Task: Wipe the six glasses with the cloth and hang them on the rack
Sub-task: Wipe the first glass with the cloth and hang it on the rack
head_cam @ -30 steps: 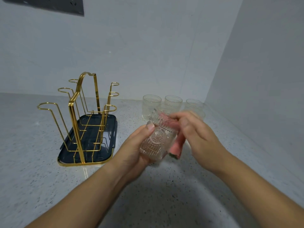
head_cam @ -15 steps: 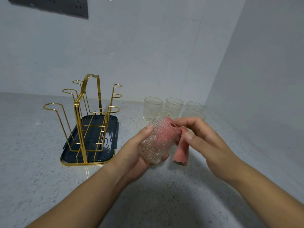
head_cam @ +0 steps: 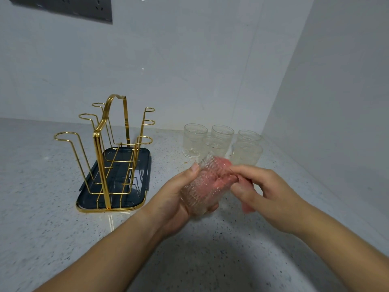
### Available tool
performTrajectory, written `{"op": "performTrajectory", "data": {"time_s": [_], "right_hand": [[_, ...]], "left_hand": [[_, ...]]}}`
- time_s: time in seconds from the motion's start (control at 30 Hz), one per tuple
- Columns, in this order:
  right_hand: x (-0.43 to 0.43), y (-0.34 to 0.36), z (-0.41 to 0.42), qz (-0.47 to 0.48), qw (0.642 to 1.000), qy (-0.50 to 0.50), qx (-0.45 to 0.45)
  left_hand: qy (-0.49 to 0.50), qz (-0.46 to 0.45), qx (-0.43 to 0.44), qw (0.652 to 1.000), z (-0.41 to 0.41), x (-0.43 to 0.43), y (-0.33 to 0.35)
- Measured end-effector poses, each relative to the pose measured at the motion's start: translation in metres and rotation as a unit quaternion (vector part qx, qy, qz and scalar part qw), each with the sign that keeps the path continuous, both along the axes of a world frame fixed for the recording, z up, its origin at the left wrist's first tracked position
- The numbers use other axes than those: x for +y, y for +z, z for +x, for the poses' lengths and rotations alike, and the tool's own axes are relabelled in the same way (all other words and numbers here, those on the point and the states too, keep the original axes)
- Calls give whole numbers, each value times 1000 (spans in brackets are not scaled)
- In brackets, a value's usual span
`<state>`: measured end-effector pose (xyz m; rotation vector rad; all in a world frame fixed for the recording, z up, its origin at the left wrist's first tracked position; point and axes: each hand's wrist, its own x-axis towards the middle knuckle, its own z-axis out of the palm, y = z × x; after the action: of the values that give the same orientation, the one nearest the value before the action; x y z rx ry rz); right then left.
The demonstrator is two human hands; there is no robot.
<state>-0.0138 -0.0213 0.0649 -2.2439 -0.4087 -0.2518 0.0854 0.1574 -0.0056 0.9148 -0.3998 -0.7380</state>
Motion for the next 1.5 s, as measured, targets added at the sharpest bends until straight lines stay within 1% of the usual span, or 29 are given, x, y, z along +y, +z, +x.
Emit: {"op": "performTrajectory", "data": {"time_s": [0.1, 0.13, 0.2, 0.27, 0.33, 0.37, 0.43, 0.47, 0.53, 0.6, 0.67, 0.8, 0.87, 0.93, 1.0, 1.13, 1.2, 1.3, 1.37, 1.43, 1.5], "right_hand": [[3, 8, -1, -65, 997, 15, 50], [2, 8, -1, -73, 994, 16, 81], [1, 12, -1, -54, 987, 32, 148], [2, 16, 1, -59, 971, 77, 220], [4, 24, 4, -89, 949, 112, 281], [9, 31, 3, -93, 942, 119, 298], [15, 40, -5, -70, 927, 144, 339], [10, 32, -3, -76, 924, 141, 347], [6, 18, -2, -90, 932, 111, 334], [5, 10, -4, -78, 953, 65, 285], [3, 8, -4, -34, 963, 23, 268], [2, 7, 1, 74, 964, -20, 254], [4, 6, 3, 136, 957, -34, 254], [5, 6, 4, 157, 958, -31, 239], [7, 9, 3, 130, 967, -15, 217], [8, 22, -1, 27, 983, 19, 180], [7, 29, -4, 2, 982, 53, 182], [-3, 39, -7, 3, 970, 98, 222], [-3, 37, -6, -40, 972, 83, 214], [2, 24, -3, -103, 977, 51, 180], [12, 9, -1, -133, 977, 56, 155]], "left_hand": [[-26, 11, -36, 999, 0, 0, -1], [-25, 10, -33, 999, 1, 0, -3], [-36, 6, -30, 999, 1, -1, -7], [-57, 14, -41, 997, 0, -2, -7], [-65, 30, -37, 997, -1, -1, -3], [-70, 35, -32, 996, -1, -1, -4], [-72, 47, -32, 996, -1, -1, -5], [-67, 55, -32, 996, -2, -2, -6], [-60, 61, -19, 996, -3, -3, -5], [-51, 48, 4, 998, -7, -4, -2], [-32, 43, -7, 999, -9, -4, 0], [15, 51, -68, 996, -11, -5, -3], [44, 58, -85, 994, -11, -6, -3], [67, 66, -79, 992, -10, -6, -1], [70, 65, -63, 993, -7, -5, -1], [50, 43, -43, 997, -5, -4, -1], [42, 38, -38, 998, -4, -3, 1], [36, 28, -29, 999, -2, -1, 2], [43, 28, -18, 999, -4, -2, 2], [56, 40, -13, 998, -6, -5, 1], [69, 46, -5, 996, -9, -7, 0]]}}
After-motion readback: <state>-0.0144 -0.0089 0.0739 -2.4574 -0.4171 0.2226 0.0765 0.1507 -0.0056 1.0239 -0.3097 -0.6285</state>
